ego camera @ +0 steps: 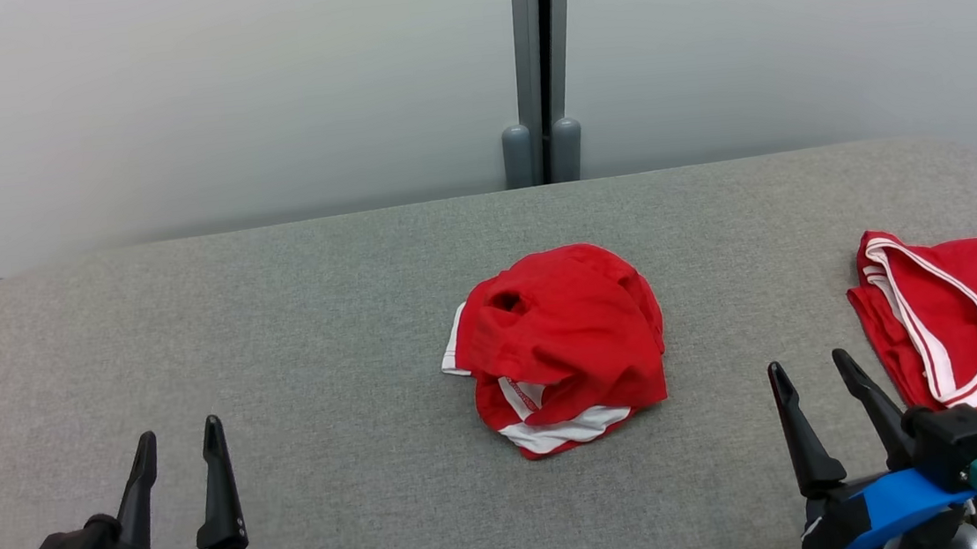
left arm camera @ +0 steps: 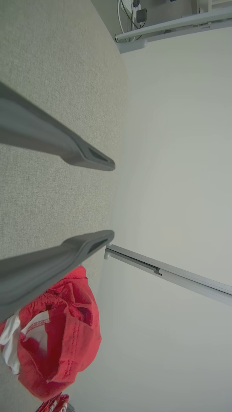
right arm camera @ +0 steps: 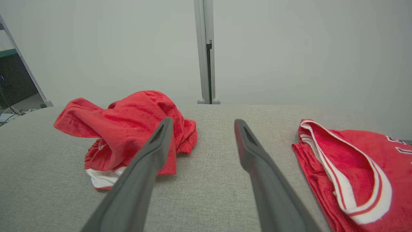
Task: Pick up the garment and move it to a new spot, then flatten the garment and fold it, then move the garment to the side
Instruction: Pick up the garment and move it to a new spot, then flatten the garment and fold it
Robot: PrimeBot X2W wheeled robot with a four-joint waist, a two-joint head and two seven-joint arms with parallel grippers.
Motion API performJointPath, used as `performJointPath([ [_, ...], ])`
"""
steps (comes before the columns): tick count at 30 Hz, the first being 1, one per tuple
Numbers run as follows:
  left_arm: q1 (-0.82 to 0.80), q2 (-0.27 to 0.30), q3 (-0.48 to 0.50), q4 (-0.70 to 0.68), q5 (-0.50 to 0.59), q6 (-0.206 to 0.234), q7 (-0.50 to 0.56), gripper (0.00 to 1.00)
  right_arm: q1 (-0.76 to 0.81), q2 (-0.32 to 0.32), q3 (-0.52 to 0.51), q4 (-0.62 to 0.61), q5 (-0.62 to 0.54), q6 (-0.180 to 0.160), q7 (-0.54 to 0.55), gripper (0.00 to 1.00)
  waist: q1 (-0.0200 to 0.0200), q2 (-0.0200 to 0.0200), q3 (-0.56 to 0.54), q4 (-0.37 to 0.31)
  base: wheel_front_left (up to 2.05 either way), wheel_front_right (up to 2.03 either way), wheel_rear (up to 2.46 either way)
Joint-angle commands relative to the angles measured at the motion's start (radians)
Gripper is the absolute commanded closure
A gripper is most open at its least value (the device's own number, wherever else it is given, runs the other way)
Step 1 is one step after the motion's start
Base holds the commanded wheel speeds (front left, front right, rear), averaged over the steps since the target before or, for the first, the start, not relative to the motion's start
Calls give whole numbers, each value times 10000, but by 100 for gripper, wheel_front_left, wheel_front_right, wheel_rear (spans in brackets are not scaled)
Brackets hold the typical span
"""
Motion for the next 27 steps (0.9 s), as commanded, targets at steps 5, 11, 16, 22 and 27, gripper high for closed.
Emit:
performJointPath([
  [5,327,174,88,144,412,76,-39,0,285,-6,-48,206,-8,2,4,0,1,-1,9,55,0,0,0],
  [11,191,228,-44,204,357,-53,116,0,302,-6,-4,291,25,4,-30,0,1,-1,51,62,0,0,0],
  [16,137,296,-99,128,364,-13,288,0,114,-6,73,340,-8,4,-12,0,1,-1,111,38,0,0,0],
  [22,99,303,-118,53,335,17,305,0,-8,-6,110,362,-26,2,-56,0,1,-1,165,65,0,0,0],
  [27,39,271,-141,15,308,-24,259,0,8,-6,196,373,-86,4,-68,0,1,-1,205,165,0,0,0],
])
